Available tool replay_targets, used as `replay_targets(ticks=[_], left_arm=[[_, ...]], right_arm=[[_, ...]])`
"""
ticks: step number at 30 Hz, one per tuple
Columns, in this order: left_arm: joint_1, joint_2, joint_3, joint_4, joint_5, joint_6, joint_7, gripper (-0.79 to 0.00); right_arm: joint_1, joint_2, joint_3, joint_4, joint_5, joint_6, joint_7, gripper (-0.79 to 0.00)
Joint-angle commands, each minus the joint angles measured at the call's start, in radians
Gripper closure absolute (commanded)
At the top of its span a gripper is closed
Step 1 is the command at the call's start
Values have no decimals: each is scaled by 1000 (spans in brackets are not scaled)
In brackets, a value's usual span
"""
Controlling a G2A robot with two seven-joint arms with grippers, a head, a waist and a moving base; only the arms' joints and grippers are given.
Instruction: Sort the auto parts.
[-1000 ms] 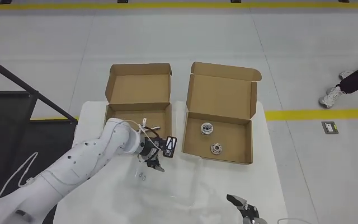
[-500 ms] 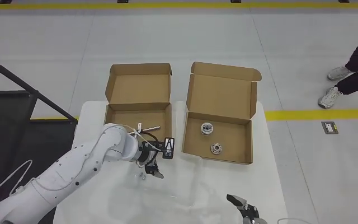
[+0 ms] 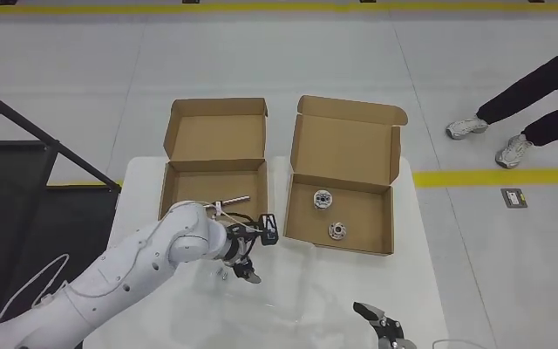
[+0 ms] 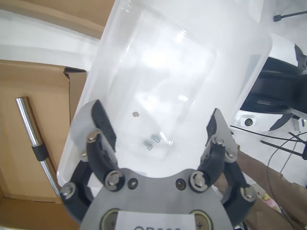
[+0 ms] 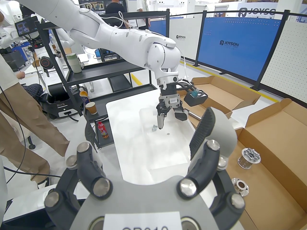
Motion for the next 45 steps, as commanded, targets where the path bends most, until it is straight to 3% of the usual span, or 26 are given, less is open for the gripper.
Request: replay_targets(ticks=[1, 9, 21, 24, 27, 38, 40, 43, 45], left_arm=[[6, 6, -10, -24, -9, 38, -46, -785], [47, 24, -38, -105, 32, 215, -188, -785], [63, 25, -42, -109, 47, 224, -206, -785], [87, 27, -44, -113, 60, 223, -167, -785], [109, 32, -55, -125, 120, 270, -153, -785], [166, 32, -81, -100, 194, 326, -173, -600], [171, 31, -88, -91, 204, 340, -178, -597], [181, 28, -97, -77, 202, 349, -194, -659], [186, 25, -99, -63, 198, 349, -210, -616]], right_arm=[[0, 0, 0, 0, 0, 0, 0, -785], [0, 0, 0, 0, 0, 0, 0, -785], [0, 0, 0, 0, 0, 0, 0, -785], [0, 0, 0, 0, 0, 0, 0, -785], [0, 0, 0, 0, 0, 0, 0, -785], [0, 0, 0, 0, 0, 0, 0, -785], [0, 0, 0, 0, 0, 0, 0, -785], [0, 0, 0, 0, 0, 0, 0, -785], [0, 0, 0, 0, 0, 0, 0, -785]])
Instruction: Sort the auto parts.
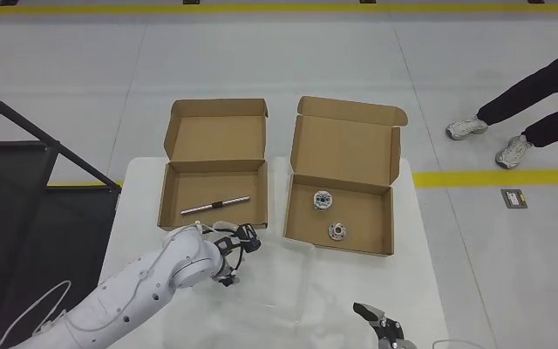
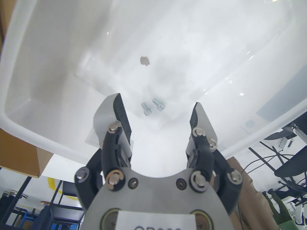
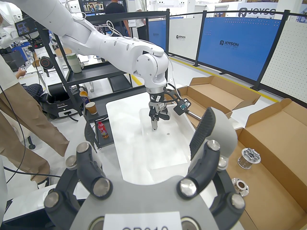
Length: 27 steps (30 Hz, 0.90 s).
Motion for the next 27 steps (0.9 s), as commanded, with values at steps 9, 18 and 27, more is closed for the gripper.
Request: replay_targets(ticks=[9, 18, 27], left_arm=[[9, -24, -8, 40, 7, 24, -49, -474], [17, -43, -18, 67, 29, 61, -91, -459], [21, -66, -23, 91, 50, 73, -110, -409]], right_arm=[[0, 0, 0, 0, 0, 0, 0, -785], [0, 0, 0, 0, 0, 0, 0, -785], [0, 0, 0, 0, 0, 0, 0, -785]])
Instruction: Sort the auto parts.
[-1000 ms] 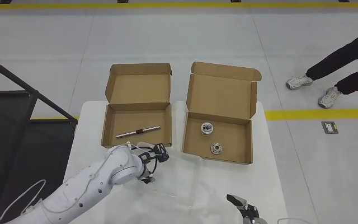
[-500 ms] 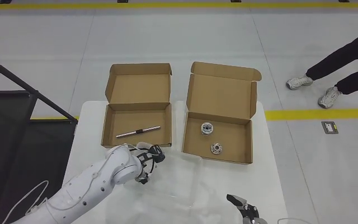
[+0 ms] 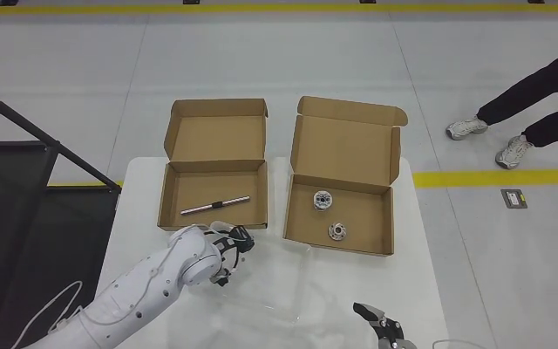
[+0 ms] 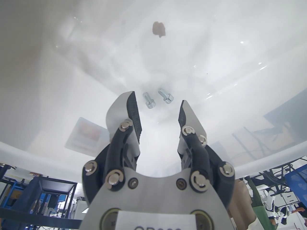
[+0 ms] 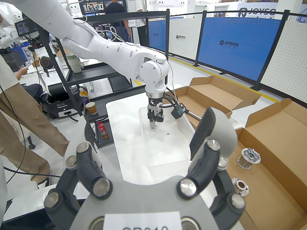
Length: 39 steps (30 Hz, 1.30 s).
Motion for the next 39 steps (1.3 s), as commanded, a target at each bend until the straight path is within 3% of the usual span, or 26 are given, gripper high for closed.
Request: replay_targets(ticks=[1, 6, 39], left_arm=[[0, -5, -1, 5, 6, 1, -4, -403], [4, -17, -5, 11, -2, -15, -6, -354], [17, -78, -28, 98, 9, -34, -108, -274]], right_arm=[[0, 0, 0, 0, 0, 0, 0, -785], [0, 0, 0, 0, 0, 0, 0, -785], [0, 0, 0, 0, 0, 0, 0, -785]])
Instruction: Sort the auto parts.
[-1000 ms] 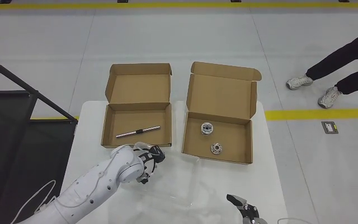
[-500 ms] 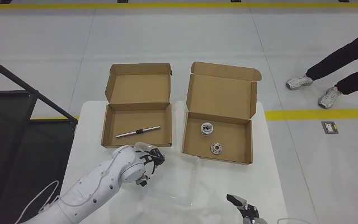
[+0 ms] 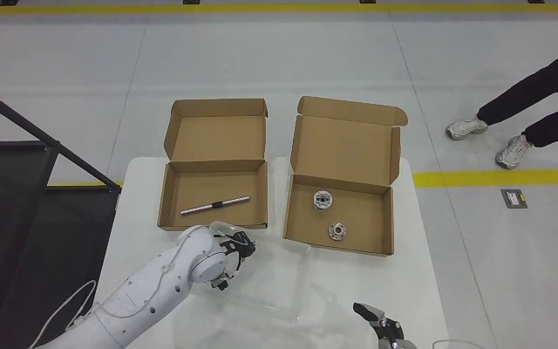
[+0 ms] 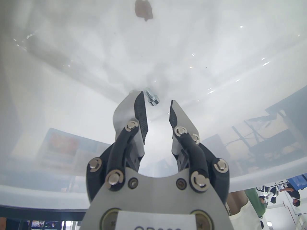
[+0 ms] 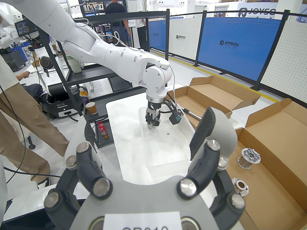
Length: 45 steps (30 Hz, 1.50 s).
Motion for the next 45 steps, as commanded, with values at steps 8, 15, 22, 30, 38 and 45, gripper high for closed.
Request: replay_targets(ticks=[8, 15, 22, 30, 38, 45], left_arm=[[2, -15, -7, 23, 2, -9, -7, -256], [2, -26, -14, 41, 3, -15, -12, -243], [2, -36, -20, 57, 7, -21, -15, -172], [2, -48, -25, 76, 15, -22, -24, -65], [2, -55, -39, 63, 31, -25, -19, 0], [35, -29, -111, -50, 9, -76, 21, 0]], right_arm=[[0, 0, 0, 0, 0, 0, 0, -785], [0, 0, 0, 0, 0, 0, 0, -785], [0, 0, 0, 0, 0, 0, 0, -785], [0, 0, 0, 0, 0, 0, 0, -785], [0, 0, 0, 0, 0, 0, 0, -785], [0, 0, 0, 0, 0, 0, 0, -785]])
